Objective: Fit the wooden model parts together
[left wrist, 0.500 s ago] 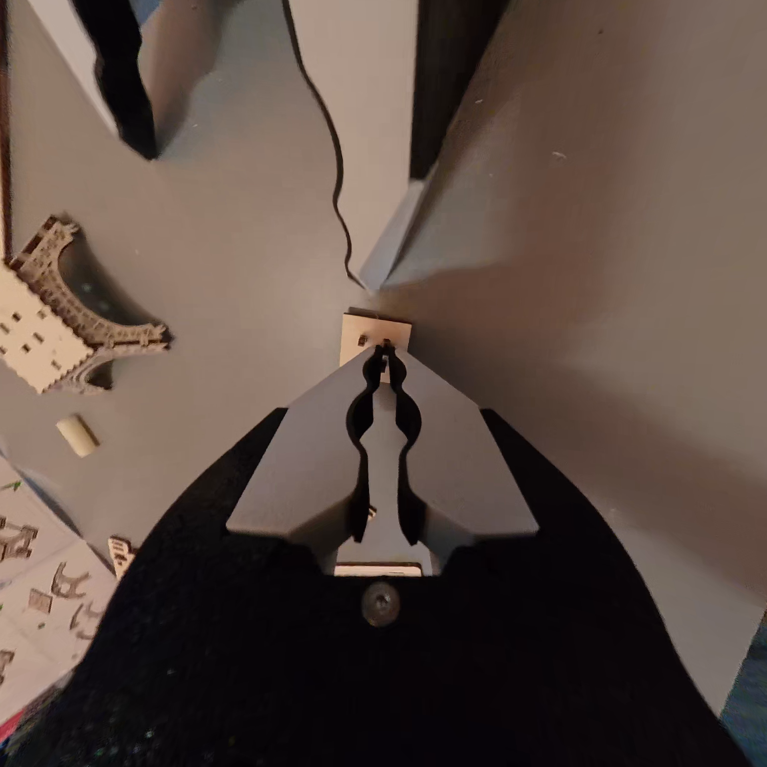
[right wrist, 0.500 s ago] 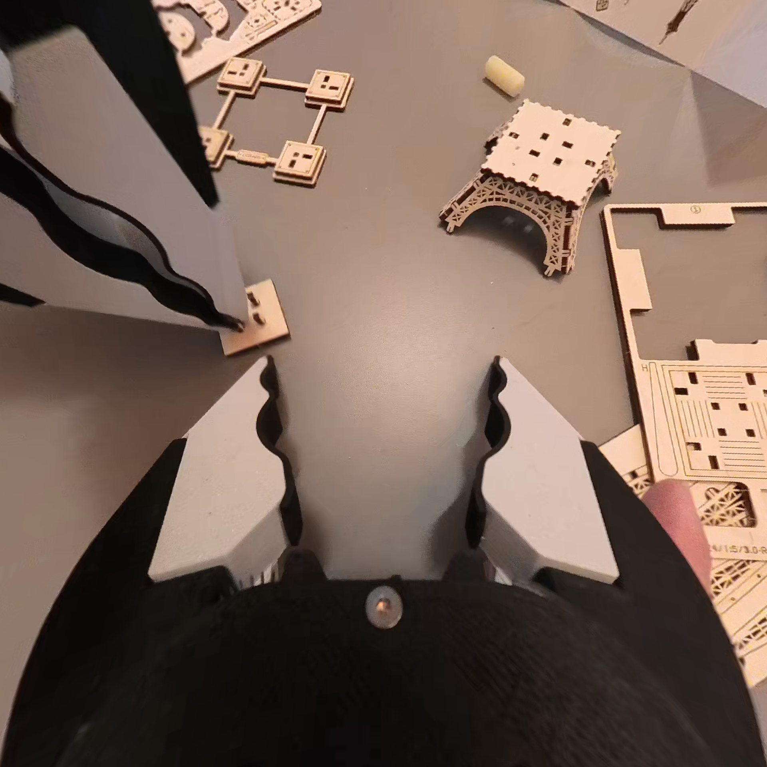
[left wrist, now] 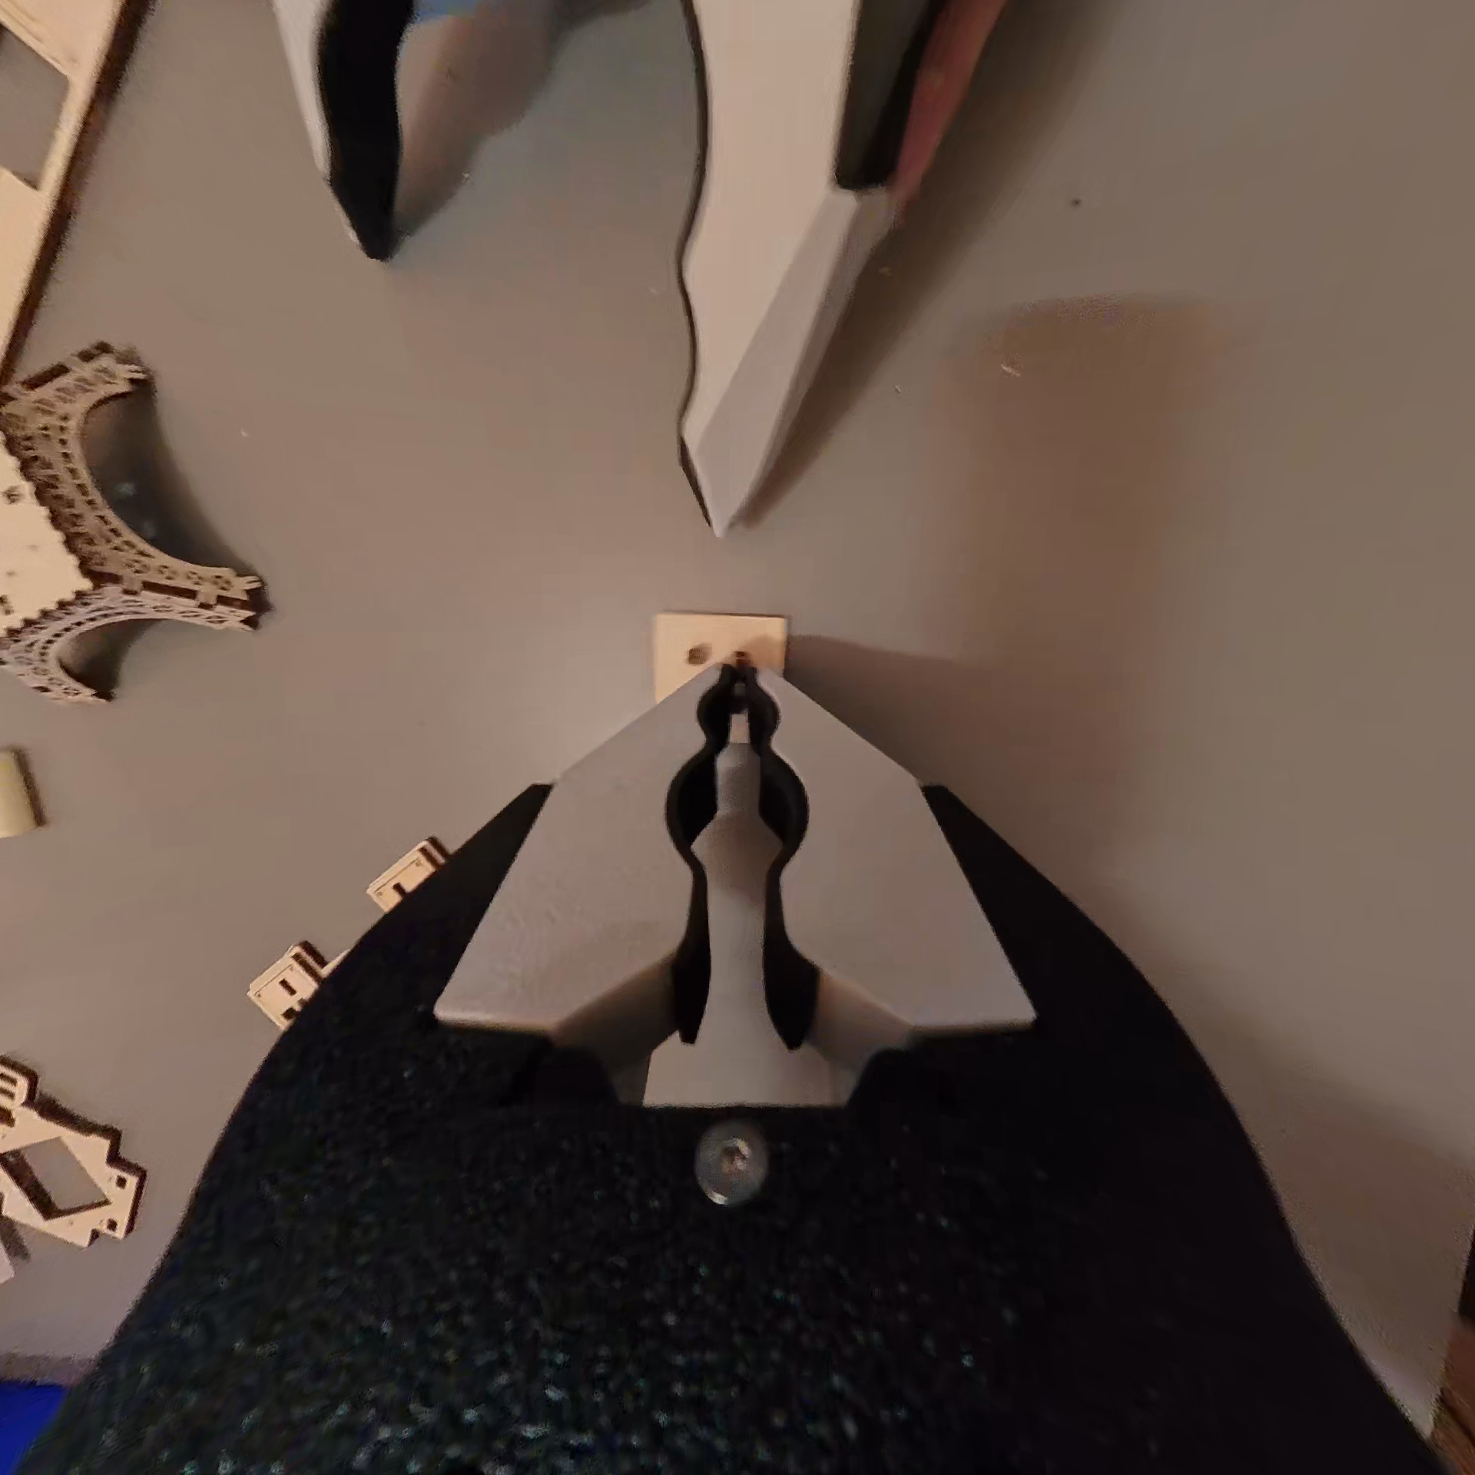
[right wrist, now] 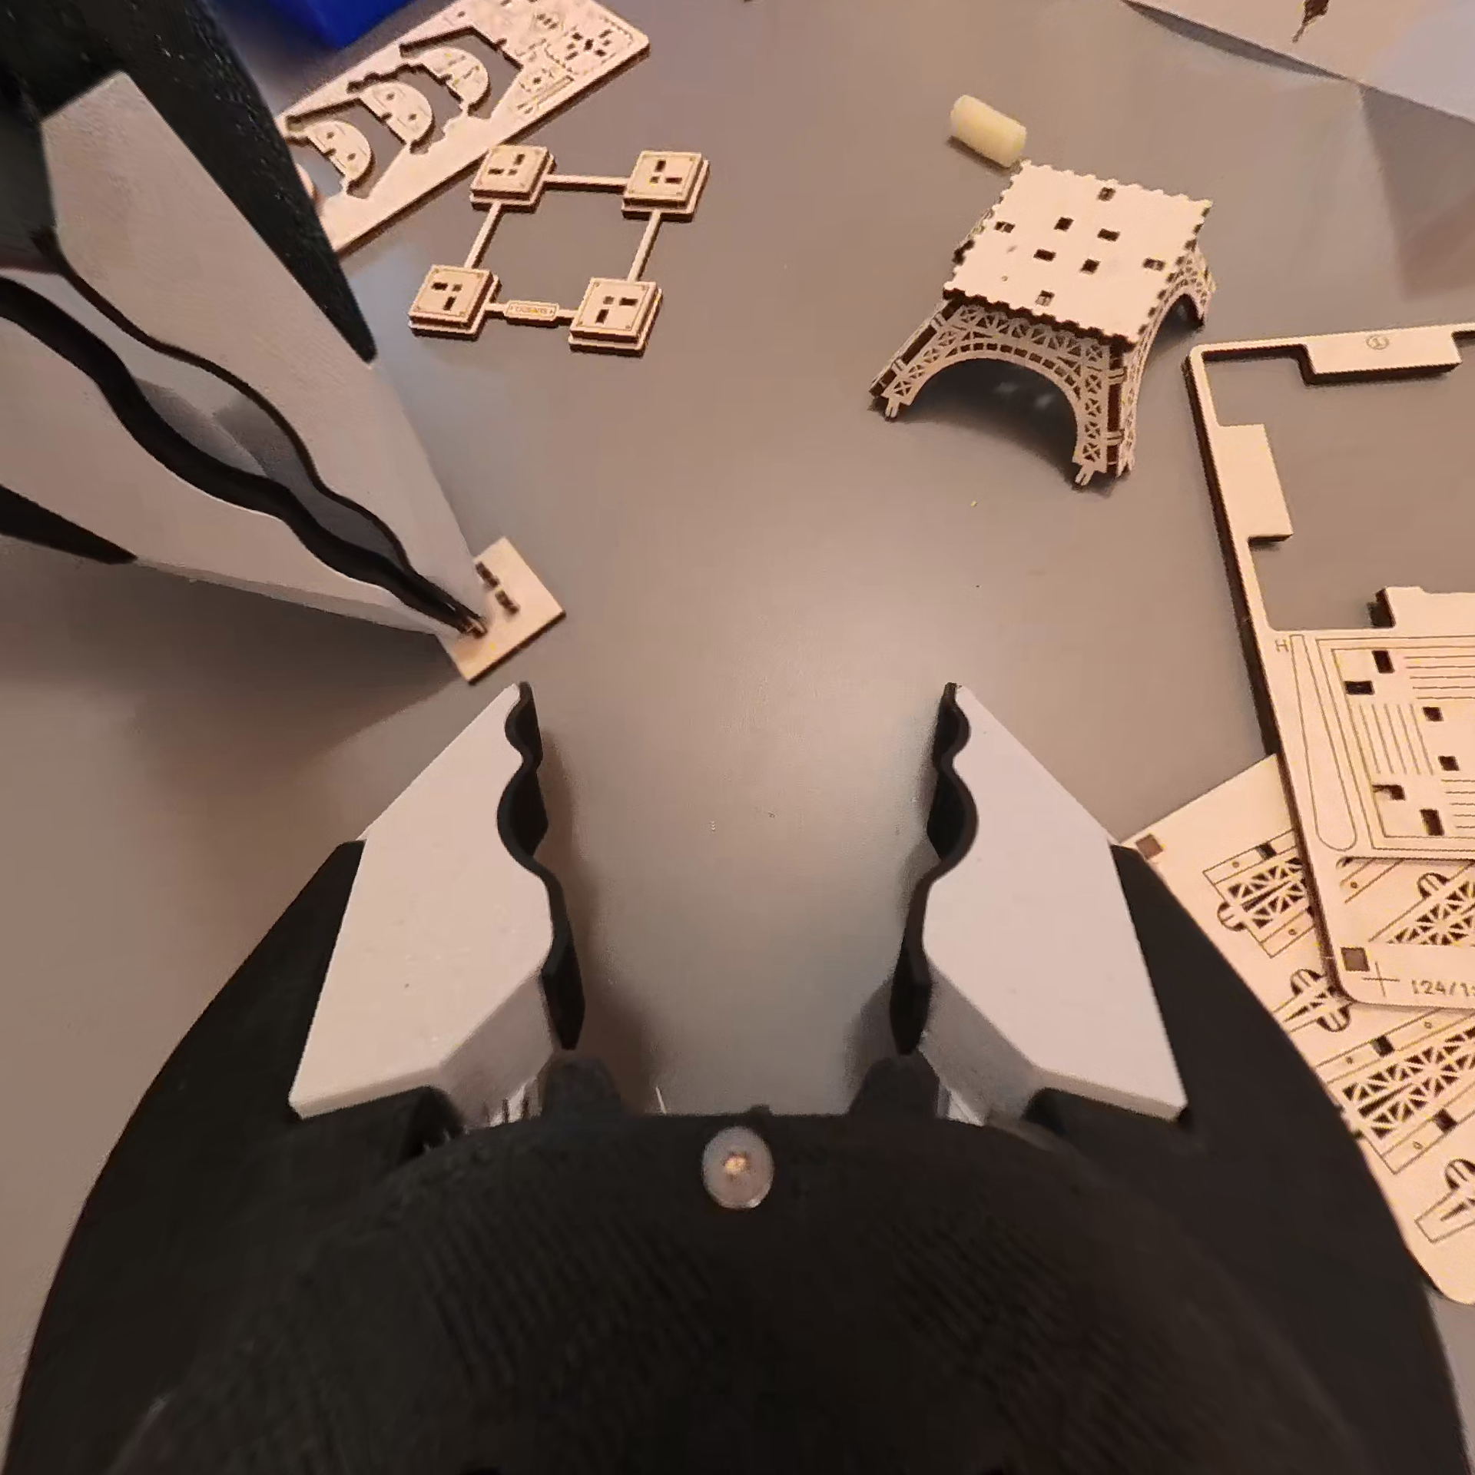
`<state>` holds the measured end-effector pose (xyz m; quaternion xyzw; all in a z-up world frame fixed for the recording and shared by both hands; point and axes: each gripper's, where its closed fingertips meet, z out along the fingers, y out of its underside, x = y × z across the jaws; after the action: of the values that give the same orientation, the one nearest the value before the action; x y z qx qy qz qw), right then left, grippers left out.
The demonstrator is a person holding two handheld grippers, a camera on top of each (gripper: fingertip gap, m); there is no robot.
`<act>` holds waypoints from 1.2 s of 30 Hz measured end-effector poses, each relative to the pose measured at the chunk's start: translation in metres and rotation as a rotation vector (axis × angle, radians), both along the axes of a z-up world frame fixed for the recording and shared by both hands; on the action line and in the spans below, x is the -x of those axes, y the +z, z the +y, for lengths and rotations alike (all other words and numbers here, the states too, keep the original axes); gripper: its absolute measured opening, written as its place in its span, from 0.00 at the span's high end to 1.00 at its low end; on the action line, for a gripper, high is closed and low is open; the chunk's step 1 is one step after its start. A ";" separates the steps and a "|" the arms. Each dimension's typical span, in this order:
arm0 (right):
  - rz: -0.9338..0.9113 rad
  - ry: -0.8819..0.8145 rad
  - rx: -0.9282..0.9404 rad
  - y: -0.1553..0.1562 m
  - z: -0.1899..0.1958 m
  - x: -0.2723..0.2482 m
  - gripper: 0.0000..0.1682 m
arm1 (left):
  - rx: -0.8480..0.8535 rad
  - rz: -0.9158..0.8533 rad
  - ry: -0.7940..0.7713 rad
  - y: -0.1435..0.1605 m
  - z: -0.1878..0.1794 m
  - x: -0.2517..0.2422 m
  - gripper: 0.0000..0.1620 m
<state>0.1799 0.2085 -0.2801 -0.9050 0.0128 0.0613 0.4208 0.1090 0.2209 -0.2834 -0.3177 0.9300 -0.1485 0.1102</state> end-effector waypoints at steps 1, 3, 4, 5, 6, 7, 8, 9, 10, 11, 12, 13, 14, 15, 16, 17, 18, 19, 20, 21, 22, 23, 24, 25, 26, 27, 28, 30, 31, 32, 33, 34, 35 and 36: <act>-0.008 -0.003 0.003 0.000 0.001 0.000 0.41 | -0.003 0.013 0.004 0.000 -0.001 0.000 1.00; -0.002 0.003 0.003 0.000 0.005 0.004 0.37 | -0.024 0.041 0.005 -0.001 -0.001 0.000 1.00; -0.006 0.001 0.005 -0.001 0.008 0.005 0.37 | -0.038 0.053 -0.001 -0.001 -0.001 0.000 1.00; -0.025 -0.001 0.011 -0.002 0.009 0.004 0.37 | -0.054 0.063 -0.011 -0.001 0.000 0.000 1.00; -0.046 -0.005 0.019 -0.003 0.010 0.003 0.37 | -0.070 0.071 -0.022 -0.001 0.000 0.000 1.00; -0.068 -0.011 0.026 -0.004 0.010 0.002 0.39 | -0.086 0.074 -0.031 -0.001 0.000 -0.001 1.00; -0.089 -0.013 0.033 -0.006 0.010 0.002 0.39 | -0.101 0.074 -0.036 0.000 0.001 -0.001 1.00; -0.112 -0.009 0.041 -0.007 0.010 0.002 0.39 | -0.109 0.074 -0.039 0.000 0.002 -0.001 1.00; -0.130 -0.004 0.044 -0.008 0.010 0.003 0.38 | -0.109 0.067 -0.041 0.002 0.001 -0.001 1.00; -0.126 -0.006 0.043 -0.007 0.010 0.003 0.38 | -0.102 0.052 -0.041 0.005 0.000 -0.001 1.00; -0.112 -0.012 0.041 -0.007 0.010 0.002 0.39 | -0.085 0.041 -0.037 0.008 -0.002 0.000 1.00; -0.090 -0.017 0.033 -0.005 0.010 0.001 0.40 | -0.061 0.032 -0.026 0.012 -0.004 0.001 1.00; -0.057 -0.020 0.021 -0.003 0.010 0.001 0.40 | -0.034 0.010 -0.007 0.017 -0.006 0.002 1.00; -0.012 -0.022 0.004 0.000 0.009 0.001 0.40 | 0.003 -0.026 0.018 0.023 -0.008 0.002 1.00; 0.042 -0.021 -0.034 0.006 0.009 0.001 0.43 | 0.059 -0.075 0.045 0.031 -0.011 0.001 1.00; 0.091 -0.015 -0.095 0.016 0.008 0.001 0.47 | 0.135 -0.146 0.077 0.041 -0.015 -0.002 1.00; 0.136 -0.008 -0.167 0.027 0.005 0.002 0.50 | 0.236 -0.240 0.123 0.055 -0.019 -0.006 1.00; 0.174 0.022 -0.243 0.040 0.001 0.007 0.57 | 0.364 -0.333 0.178 0.072 -0.024 -0.011 1.00; 0.207 0.076 -0.323 0.053 -0.004 0.016 0.66 | 0.516 -0.411 0.226 0.090 -0.030 -0.013 1.00; 0.234 0.121 -0.412 0.068 -0.010 0.025 0.73 | 0.674 -0.480 0.262 0.108 -0.036 -0.012 1.00; 0.251 0.152 -0.508 0.083 -0.015 0.033 0.81 | 0.816 -0.549 0.290 0.126 -0.038 -0.011 1.00; 0.260 0.192 -0.607 0.099 -0.021 0.043 0.90 | 0.934 -0.609 0.315 0.139 -0.039 -0.010 1.00; 0.259 0.222 -0.698 0.114 -0.027 0.052 0.95 | 1.028 -0.644 0.335 0.147 -0.038 -0.008 1.00; 0.250 0.224 -0.768 0.126 -0.031 0.057 0.97 | 1.102 -0.656 0.343 0.152 -0.039 -0.006 1.00; 0.237 0.213 -0.811 0.134 -0.033 0.060 0.97 | 1.156 -0.666 0.348 0.154 -0.039 -0.005 1.00; 0.229 0.208 -0.838 0.140 -0.035 0.061 0.98 | 1.192 -0.682 0.360 0.155 -0.038 -0.004 1.00; 0.230 0.204 -0.860 0.146 -0.035 0.063 0.98 | 1.221 -0.691 0.369 0.155 -0.037 -0.004 1.00; 0.248 0.207 -0.891 0.153 -0.036 0.066 1.00 | 1.268 -0.695 0.369 0.154 -0.039 -0.001 1.00; 0.260 0.204 -0.892 0.153 -0.034 0.066 1.00 | 1.279 -0.697 0.372 0.153 -0.039 0.000 1.00; 0.281 0.210 -0.895 0.152 -0.034 0.067 0.99 | 1.281 -0.696 0.374 0.151 -0.040 0.001 1.00; 0.308 0.214 -0.898 0.152 -0.033 0.068 0.98 | 1.282 -0.692 0.375 0.149 -0.042 0.002 1.00; 0.334 0.206 -0.898 0.150 -0.031 0.067 0.97 | 1.286 -0.691 0.375 0.148 -0.042 0.004 1.00; 0.354 0.208 -0.898 0.148 -0.029 0.068 0.96 | 1.288 -0.695 0.378 0.147 -0.042 0.005 1.00; 0.374 0.231 -0.906 0.147 -0.030 0.071 0.95 | 1.288 -0.698 0.380 0.146 -0.042 0.006 1.00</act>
<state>0.1085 0.1789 -0.1330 -0.6005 -0.0402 0.2679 0.7523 0.1028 0.1788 -0.1369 -0.4086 0.4997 -0.7330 0.2145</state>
